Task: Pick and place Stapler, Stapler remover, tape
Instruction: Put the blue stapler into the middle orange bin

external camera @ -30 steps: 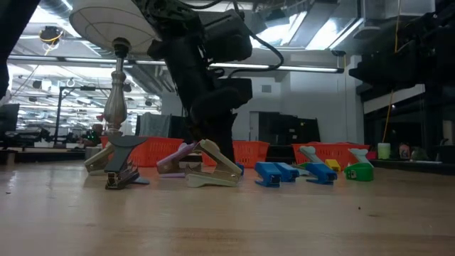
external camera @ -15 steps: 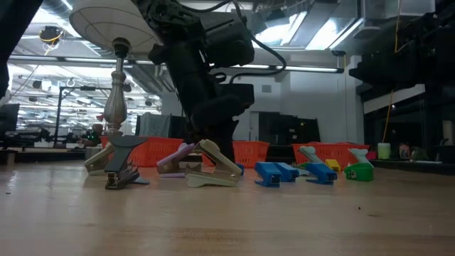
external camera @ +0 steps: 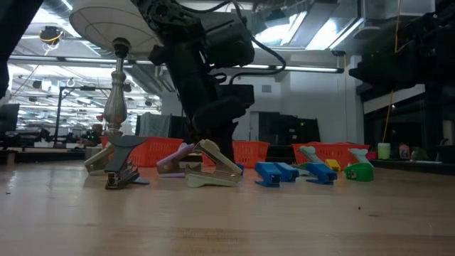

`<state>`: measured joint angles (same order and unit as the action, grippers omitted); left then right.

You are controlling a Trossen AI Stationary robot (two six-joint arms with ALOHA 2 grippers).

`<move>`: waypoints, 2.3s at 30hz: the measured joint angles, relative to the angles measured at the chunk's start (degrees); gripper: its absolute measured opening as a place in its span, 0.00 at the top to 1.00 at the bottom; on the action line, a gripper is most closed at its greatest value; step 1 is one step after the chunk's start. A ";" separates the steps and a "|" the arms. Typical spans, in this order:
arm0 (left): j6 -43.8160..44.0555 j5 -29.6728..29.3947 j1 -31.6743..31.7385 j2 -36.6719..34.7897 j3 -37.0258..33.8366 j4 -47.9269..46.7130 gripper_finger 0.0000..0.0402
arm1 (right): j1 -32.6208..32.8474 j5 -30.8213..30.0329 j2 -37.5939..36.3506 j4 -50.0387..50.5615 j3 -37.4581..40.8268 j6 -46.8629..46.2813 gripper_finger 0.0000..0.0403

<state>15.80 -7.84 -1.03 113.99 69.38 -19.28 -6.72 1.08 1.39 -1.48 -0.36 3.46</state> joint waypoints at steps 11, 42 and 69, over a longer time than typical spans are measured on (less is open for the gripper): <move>-0.03 -0.17 1.93 -2.27 -0.32 -1.19 0.82 | 0.00 0.00 0.00 0.01 0.00 0.00 0.53; -6.00 -20.61 13.38 -11.95 -0.12 7.38 0.84 | 0.00 0.00 -0.02 0.01 0.00 0.02 0.53; 1.34 -13.60 19.90 -8.01 -0.02 11.30 0.84 | 0.00 0.02 -0.02 -0.01 0.02 0.02 0.53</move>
<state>17.14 -21.44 18.87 105.98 69.36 -7.98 -6.72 1.10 1.37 -1.50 -0.34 3.48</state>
